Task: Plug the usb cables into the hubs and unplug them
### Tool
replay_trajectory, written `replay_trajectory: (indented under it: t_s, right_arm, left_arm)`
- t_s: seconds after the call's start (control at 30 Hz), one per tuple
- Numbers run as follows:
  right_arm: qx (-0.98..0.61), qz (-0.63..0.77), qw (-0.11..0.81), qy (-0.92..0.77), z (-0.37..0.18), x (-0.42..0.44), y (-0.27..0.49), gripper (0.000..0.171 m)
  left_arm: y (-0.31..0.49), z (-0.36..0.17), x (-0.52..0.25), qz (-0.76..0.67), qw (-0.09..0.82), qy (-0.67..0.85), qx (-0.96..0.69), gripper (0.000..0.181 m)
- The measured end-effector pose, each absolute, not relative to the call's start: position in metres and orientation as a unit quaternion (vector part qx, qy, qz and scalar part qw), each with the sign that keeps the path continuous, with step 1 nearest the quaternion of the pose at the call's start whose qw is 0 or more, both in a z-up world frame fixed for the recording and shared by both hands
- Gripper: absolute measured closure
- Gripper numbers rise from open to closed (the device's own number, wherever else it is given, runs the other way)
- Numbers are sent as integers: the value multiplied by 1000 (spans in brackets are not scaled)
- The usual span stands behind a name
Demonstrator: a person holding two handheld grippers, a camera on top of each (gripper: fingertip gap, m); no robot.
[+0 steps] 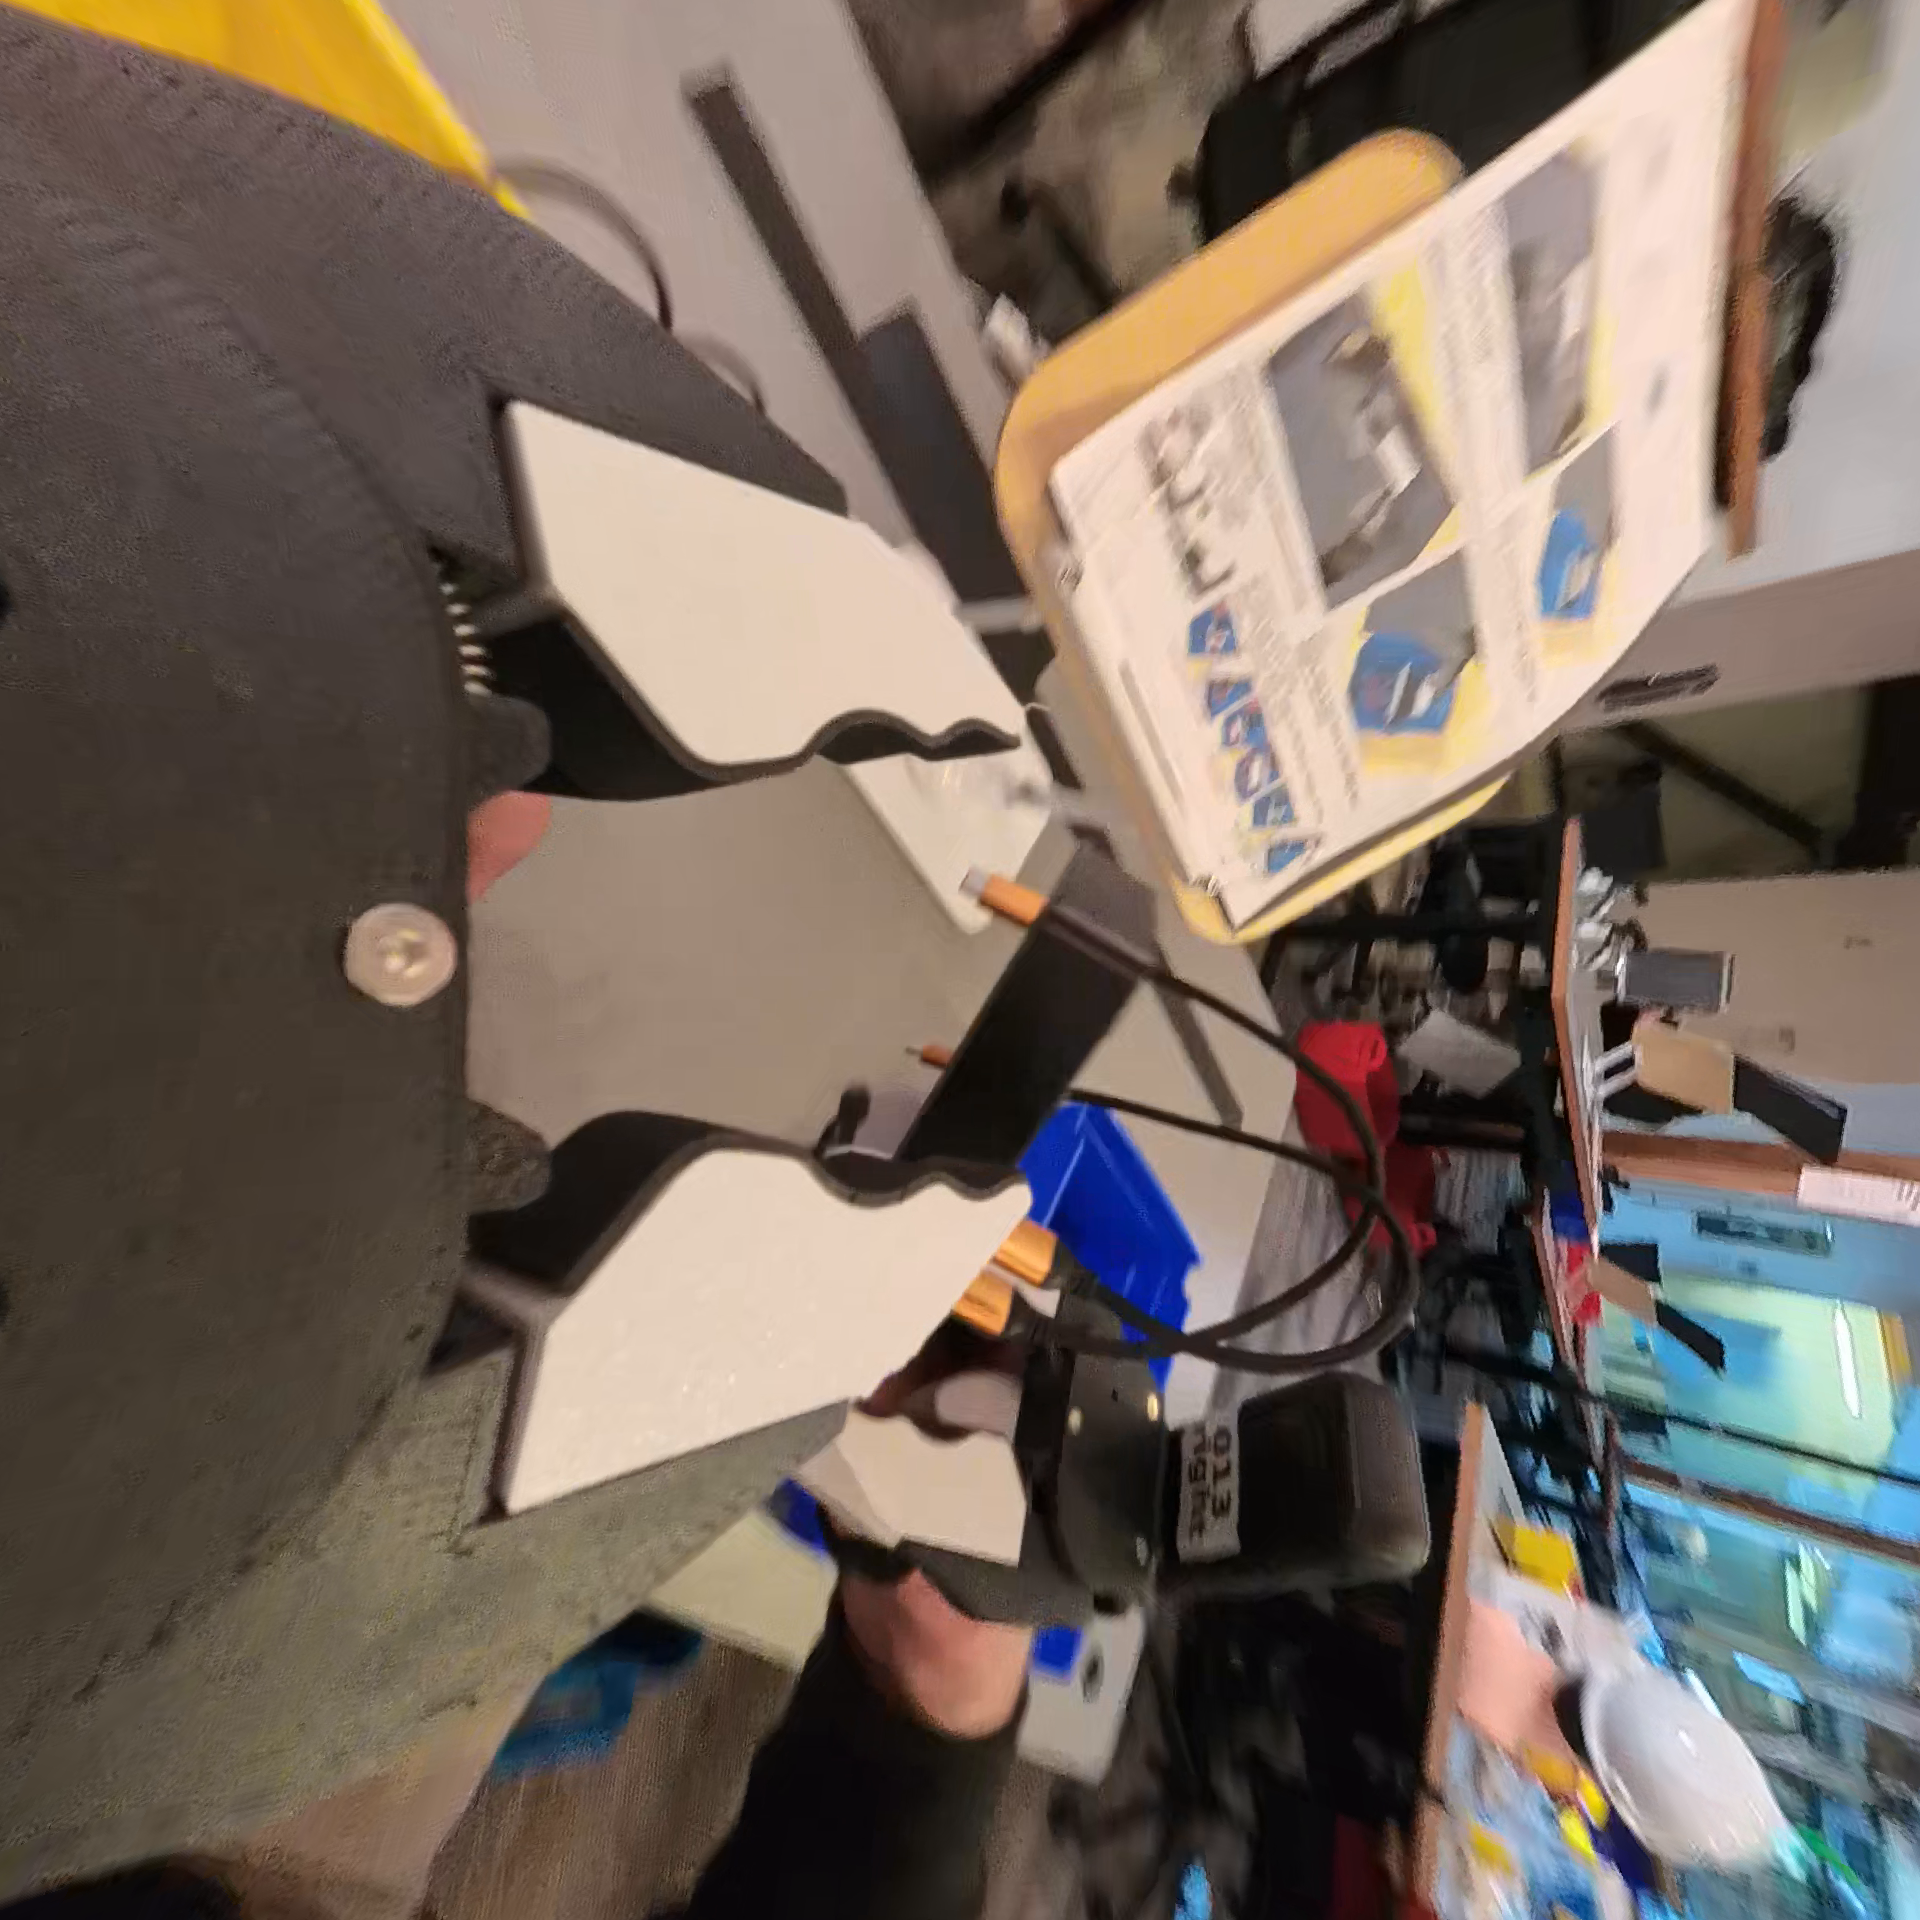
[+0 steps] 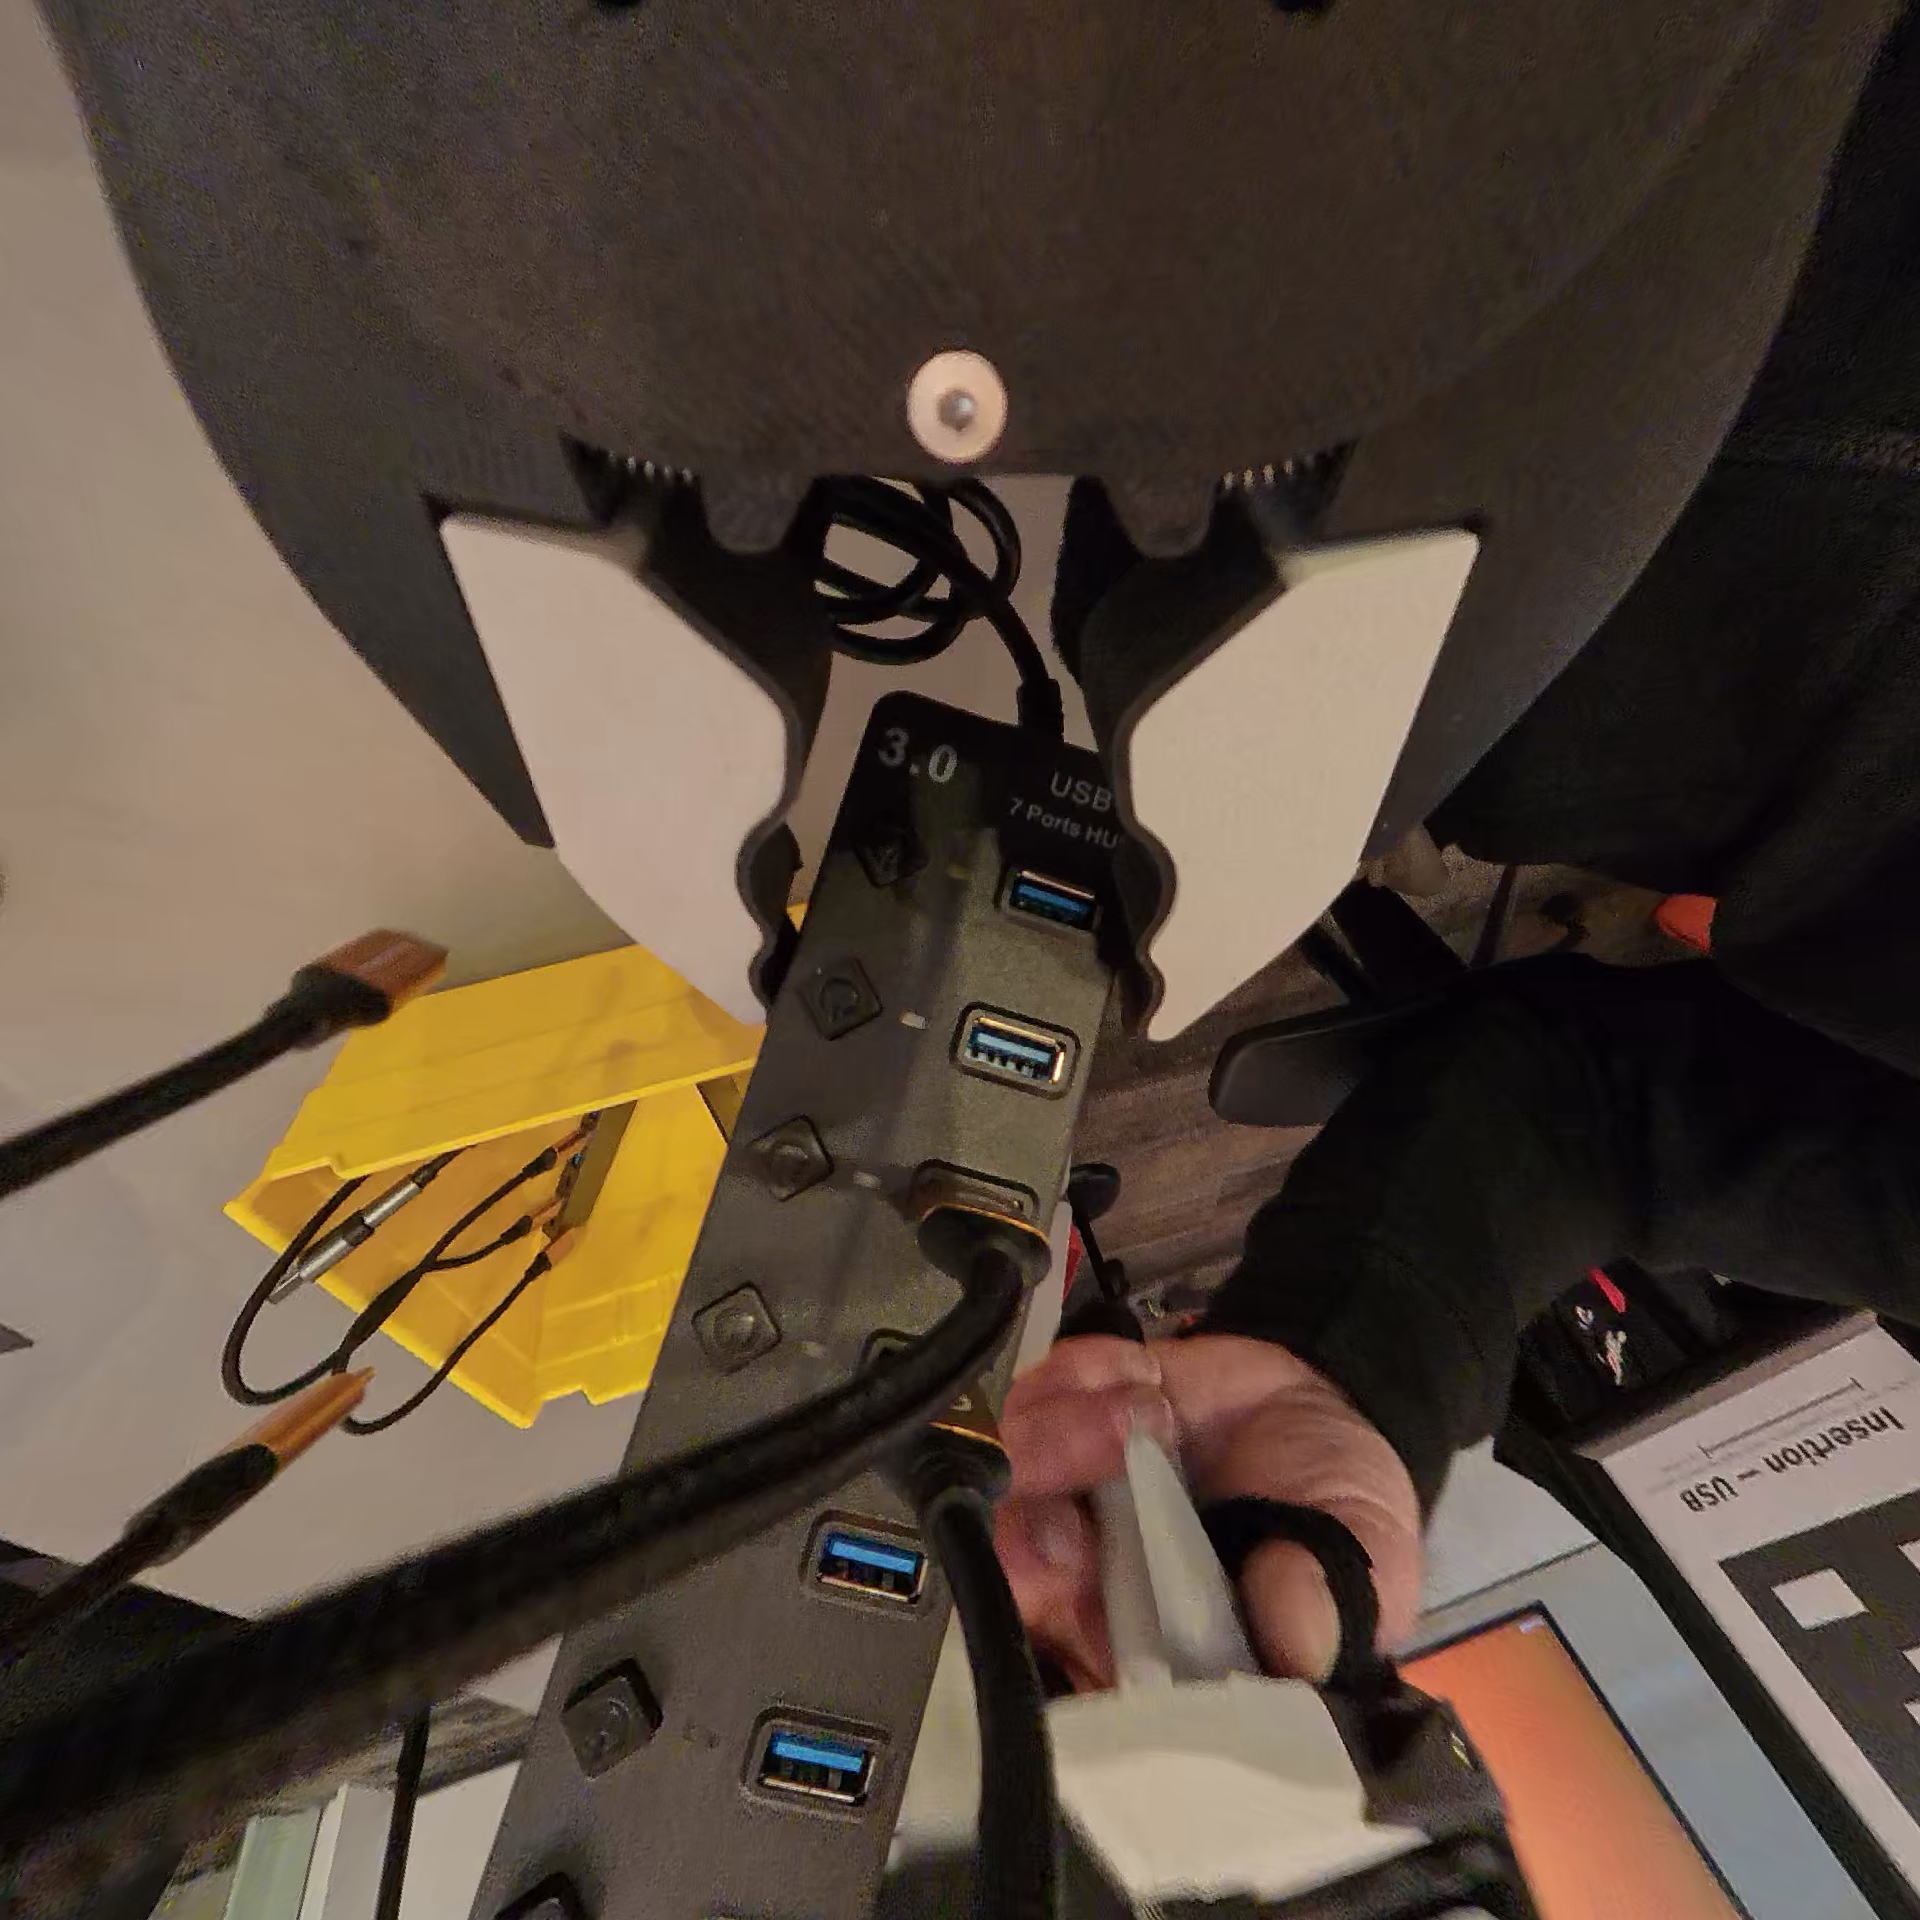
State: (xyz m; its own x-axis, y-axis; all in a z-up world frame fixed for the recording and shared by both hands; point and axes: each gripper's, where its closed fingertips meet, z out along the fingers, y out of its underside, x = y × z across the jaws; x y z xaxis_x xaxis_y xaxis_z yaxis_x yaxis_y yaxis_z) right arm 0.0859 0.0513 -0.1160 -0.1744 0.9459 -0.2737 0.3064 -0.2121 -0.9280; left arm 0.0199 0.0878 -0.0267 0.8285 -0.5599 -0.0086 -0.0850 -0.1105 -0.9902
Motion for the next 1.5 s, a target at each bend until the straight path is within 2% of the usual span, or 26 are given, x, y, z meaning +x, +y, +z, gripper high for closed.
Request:
replay_trajectory:
  t_s: [0.13, 0.23, 0.33, 0.47, 0.63, 0.67, 0.77, 0.83, 1.37, 1.5]
  right_arm:
    - [-552, 556, 301, -544, -110, 85, 48, 111]
    - [-541, 573, 291, -543, -109, 82, 41, 111]
    - [-532, 593, 276, -538, -109, 79, 35, 111]
    - [-510, 622, 241, -543, -110, 80, 23, 114]
    - [-505, 617, 235, -556, -114, 77, 16, 114]
    - [-504, 618, 232, -557, -113, 77, 15, 114]
    - [-515, 601, 229, -566, -118, 77, 15, 114]
    - [-520, 591, 228, -572, -122, 77, 15, 114]
    - [-539, 578, 222, -571, -120, 77, 17, 115]
    - [-541, 564, 205, -589, -128, 82, 14, 116]
  left_arm:
    - [88, -54, 48, -322, 574, 214, -721, 99]
    - [85, -68, 74, -385, 547, 221, -710, 99]
    - [81, -65, 87, -440, 554, 210, -675, 116]
    - [73, -58, 93, -518, 540, 194, -634, 123]
    - [70, -72, 104, -519, 511, 218, -650, 96]
    - [68, -73, 107, -516, 512, 226, -649, 95]
    - [65, -74, 113, -504, 516, 243, -649, 99]
    - [66, -73, 111, -479, 536, 246, -650, 122]
    - [65, -71, 109, -472, 544, 249, -647, 123]
    - [69, -65, 101, -452, 562, 243, -649, 108]
